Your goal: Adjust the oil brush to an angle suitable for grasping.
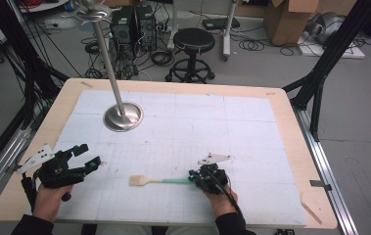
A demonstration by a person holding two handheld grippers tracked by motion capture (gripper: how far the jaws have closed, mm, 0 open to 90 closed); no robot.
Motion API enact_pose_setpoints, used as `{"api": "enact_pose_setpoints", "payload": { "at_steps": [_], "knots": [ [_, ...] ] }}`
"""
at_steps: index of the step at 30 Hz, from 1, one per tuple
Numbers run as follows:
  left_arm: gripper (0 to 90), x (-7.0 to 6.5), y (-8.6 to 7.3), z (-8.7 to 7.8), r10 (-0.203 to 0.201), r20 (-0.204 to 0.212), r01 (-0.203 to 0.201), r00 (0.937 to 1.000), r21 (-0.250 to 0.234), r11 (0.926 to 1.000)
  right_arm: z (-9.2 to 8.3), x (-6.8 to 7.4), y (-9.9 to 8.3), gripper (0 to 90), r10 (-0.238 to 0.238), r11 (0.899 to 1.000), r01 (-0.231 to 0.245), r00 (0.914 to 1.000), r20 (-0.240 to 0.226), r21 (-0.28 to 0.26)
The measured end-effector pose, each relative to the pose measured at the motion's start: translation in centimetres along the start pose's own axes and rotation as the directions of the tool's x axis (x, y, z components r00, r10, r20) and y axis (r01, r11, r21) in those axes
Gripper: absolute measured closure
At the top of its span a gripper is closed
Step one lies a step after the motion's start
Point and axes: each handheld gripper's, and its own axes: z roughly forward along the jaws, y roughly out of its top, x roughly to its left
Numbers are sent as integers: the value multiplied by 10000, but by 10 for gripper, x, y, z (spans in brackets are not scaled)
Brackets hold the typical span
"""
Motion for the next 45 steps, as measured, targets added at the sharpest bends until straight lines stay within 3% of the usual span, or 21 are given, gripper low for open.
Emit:
{"api": "enact_pose_setpoints", "payload": {
  "at_steps": [2,5,8,13,24,32,36,39,40,42,43,44,45],
  "knots": [
    [207,0,0,0,-11,0,11,10000,-11,10000,3,3,2,895,-151,9999,151,9999,-48,6],
    [207,0,0,-1,9,5,-9,10000,-11,10000,-2,-1,2,895,26,10000,-27,9999,147,27],
    [207,0,0,-1,3,15,-3,10000,-10,10000,-19,-12,-3,895,226,9997,-229,9980,594,42],
    [207,0,0,0,10,-4,-10,10000,5,10000,-28,-12,-14,895,175,9989,-186,9995,271,432],
    [207,0,0,1,11,18,-11,10000,20,10000,-5,6,0,895,-248,9985,255,9996,-160,486],
    [207,0,0,1,15,41,-15,10000,17,10000,3,7,6,895,-154,9994,165,9992,-372,290],
    [207,0,0,1,27,56,-27,10000,12,10000,-23,-11,2,894,113,9990,-105,9998,179,-443],
    [207,0,0,2,13,48,-13,10000,30,10000,-46,-24,-4,828,181,9947,-129,9985,510,-1016],
    [206,0,0,2,13,48,-13,10000,30,10000,-46,-24,-4,828,181,9947,-129,9985,510,-1016],
    [207,0,0,2,24,29,-24,10000,40,10000,-64,-32,-10,751,257,9879,-113,9955,913,-1544],
    [207,0,0,1,50,50,-50,10000,21,10000,-81,-38,-16,626,409,9795,-142,9908,1292,-2010],
    [207,-1,0,1,35,38,-35,10000,-10,10000,-81,-38,-16,626,409,9795,-142,9908,1292,-2010],
    [207,-1,0,1,77,53,-77,10000,-30,10000,-96,-42,-22,500,772,9635,-309,9832,1655,-2661]
  ]
}}
